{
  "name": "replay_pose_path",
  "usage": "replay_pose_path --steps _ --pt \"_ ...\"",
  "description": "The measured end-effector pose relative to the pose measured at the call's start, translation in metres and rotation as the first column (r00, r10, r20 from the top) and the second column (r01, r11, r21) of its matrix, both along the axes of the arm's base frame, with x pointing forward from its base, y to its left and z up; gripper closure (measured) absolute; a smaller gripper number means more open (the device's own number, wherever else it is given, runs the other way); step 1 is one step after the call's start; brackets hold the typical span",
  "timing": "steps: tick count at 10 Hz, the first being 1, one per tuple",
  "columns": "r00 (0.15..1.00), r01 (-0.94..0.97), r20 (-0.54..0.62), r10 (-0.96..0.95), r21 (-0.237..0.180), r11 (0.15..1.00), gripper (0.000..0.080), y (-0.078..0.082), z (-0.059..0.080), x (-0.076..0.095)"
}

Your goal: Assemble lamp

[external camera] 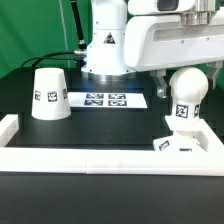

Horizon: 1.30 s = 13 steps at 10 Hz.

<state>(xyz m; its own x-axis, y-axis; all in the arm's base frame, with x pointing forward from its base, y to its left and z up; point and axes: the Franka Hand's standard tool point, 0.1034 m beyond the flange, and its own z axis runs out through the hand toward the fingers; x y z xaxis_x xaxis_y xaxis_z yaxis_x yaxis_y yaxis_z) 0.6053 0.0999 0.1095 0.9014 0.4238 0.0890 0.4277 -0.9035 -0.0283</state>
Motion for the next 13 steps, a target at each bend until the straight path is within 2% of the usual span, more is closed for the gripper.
replay_pose_path --steps 2,3,5,8,11,13 --pt "0.998 -0.067 -0.007 0.067 -0.005 0.998 0.0101 -0.0028 -0.0005 -0.0010" --pt "0.998 -0.070 -0.006 0.070 -0.005 0.998 0.0194 -0.0032 -0.0005 -0.0008" --pt "0.998 -0.058 -0.006 0.058 -0.004 0.998 0.0222 -0.0032 -0.0005 -0.0007" --pt "1.000 0.006 -0.010 -0.006 0.001 1.000 0.0222 -0.0031 -0.0005 -0.0007" --pt "0.959 0.284 -0.015 -0.284 0.020 0.959 0.0220 -0.0019 0.0000 -0.0004" --pt "0.859 0.512 -0.025 -0.512 0.037 0.858 0.0220 -0.0018 0.0000 -0.0019"
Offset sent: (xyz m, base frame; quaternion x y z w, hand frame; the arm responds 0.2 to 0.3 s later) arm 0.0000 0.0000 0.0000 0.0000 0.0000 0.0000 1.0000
